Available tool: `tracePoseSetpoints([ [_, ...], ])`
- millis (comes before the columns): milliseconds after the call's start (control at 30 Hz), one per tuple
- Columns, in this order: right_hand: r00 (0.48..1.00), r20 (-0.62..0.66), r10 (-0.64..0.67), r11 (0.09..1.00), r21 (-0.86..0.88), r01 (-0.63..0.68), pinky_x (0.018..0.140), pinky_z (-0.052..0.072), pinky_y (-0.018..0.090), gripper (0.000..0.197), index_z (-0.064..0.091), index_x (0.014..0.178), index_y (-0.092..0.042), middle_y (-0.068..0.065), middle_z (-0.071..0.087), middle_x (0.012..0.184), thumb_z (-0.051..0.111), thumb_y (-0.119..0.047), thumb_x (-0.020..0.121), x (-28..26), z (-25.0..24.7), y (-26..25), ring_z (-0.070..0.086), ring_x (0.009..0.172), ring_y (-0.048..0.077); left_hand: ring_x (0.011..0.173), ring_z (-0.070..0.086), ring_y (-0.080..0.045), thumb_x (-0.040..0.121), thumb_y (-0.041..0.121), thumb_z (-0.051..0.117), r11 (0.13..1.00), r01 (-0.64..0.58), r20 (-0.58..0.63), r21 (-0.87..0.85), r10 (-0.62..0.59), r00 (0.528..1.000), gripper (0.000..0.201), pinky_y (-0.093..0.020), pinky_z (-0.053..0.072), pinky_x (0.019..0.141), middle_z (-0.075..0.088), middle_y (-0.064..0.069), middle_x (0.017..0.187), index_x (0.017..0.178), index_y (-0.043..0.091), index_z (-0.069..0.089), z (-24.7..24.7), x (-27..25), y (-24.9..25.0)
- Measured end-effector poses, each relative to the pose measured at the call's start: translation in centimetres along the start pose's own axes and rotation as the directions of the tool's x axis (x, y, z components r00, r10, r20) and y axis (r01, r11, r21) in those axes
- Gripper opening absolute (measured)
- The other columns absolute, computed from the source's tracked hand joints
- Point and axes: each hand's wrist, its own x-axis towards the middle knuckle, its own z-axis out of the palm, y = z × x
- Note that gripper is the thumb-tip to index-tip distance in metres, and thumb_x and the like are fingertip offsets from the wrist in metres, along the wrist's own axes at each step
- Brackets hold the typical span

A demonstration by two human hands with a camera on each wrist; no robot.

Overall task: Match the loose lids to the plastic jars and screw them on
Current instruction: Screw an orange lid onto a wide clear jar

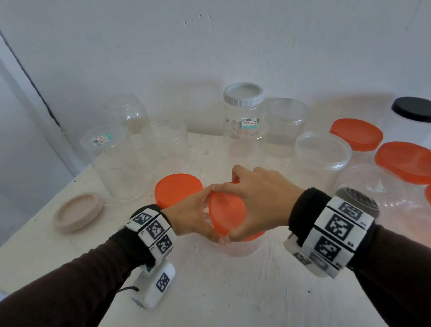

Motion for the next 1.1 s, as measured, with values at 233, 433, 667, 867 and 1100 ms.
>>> tracePoseSetpoints([
  [233,0.994,-0.015,0.111,0.992,0.058,-0.11,0.083,0.043,0.033,0.091,0.021,0.142,-0.039,-0.004,0.031,0.132,0.06,-0.07,0.067,-4.3,1.7,1.4,0.035,0.11,0.019,0.107,0.051,0.013,0.063,-0.005,0.08,0.999,-0.014,0.136,0.052,0.006,0.991,0.089,-0.01,0.043,0.087,0.051,0.014,0.121,0.129,0.031,0.032,2.5,1.5,1.5],
  [433,0.962,-0.027,0.27,0.954,0.14,-0.264,0.083,0.043,0.032,0.085,0.02,0.14,-0.043,-0.012,0.021,0.138,0.06,-0.065,0.069,-10.8,3.3,4.3,0.028,0.119,0.017,0.119,0.045,-0.001,0.069,0.009,0.08,0.951,-0.098,0.302,0.293,0.006,0.953,0.082,-0.016,0.037,0.095,0.047,0.015,0.129,0.134,0.026,0.034,5.4,4.8,4.0],
  [667,0.928,-0.019,0.372,0.914,0.183,-0.363,0.096,0.037,0.03,0.083,0.017,0.141,-0.042,-0.013,0.008,0.15,0.058,-0.062,0.072,-18.0,4.7,6.7,0.018,0.13,0.017,0.094,0.056,-0.006,0.081,0.013,0.07,0.808,-0.416,0.082,0.417,0.423,0.903,0.035,-0.015,0.044,0.08,0.061,0.002,0.108,0.114,0.013,0.059,9.3,10.5,9.6],
  [867,0.918,-0.01,0.397,0.903,0.18,-0.389,0.091,0.039,0.029,0.085,0.014,0.142,-0.043,-0.014,0.003,0.154,0.059,-0.058,0.072,-21.6,5.2,7.3,0.016,0.135,0.017,0.126,0.037,-0.015,0.081,0.026,0.069,0.595,-0.528,0.229,0.606,0.505,0.832,0.048,-0.029,0.029,0.106,0.047,-0.001,0.131,0.125,0.013,0.053,14.7,15.6,13.3],
  [1100,0.913,-0.026,0.407,0.898,0.197,-0.394,0.093,0.043,0.034,0.083,0.016,0.141,-0.043,-0.012,0.005,0.153,0.059,-0.058,0.072,-22.8,5.7,7.8,0.017,0.133,0.019,0.139,0.014,-0.019,0.077,0.044,0.069,0.443,-0.477,0.352,0.759,0.337,0.873,0.082,-0.032,0.014,0.111,0.019,-0.001,0.153,0.144,0.017,0.03,17.6,17.6,13.9],
])
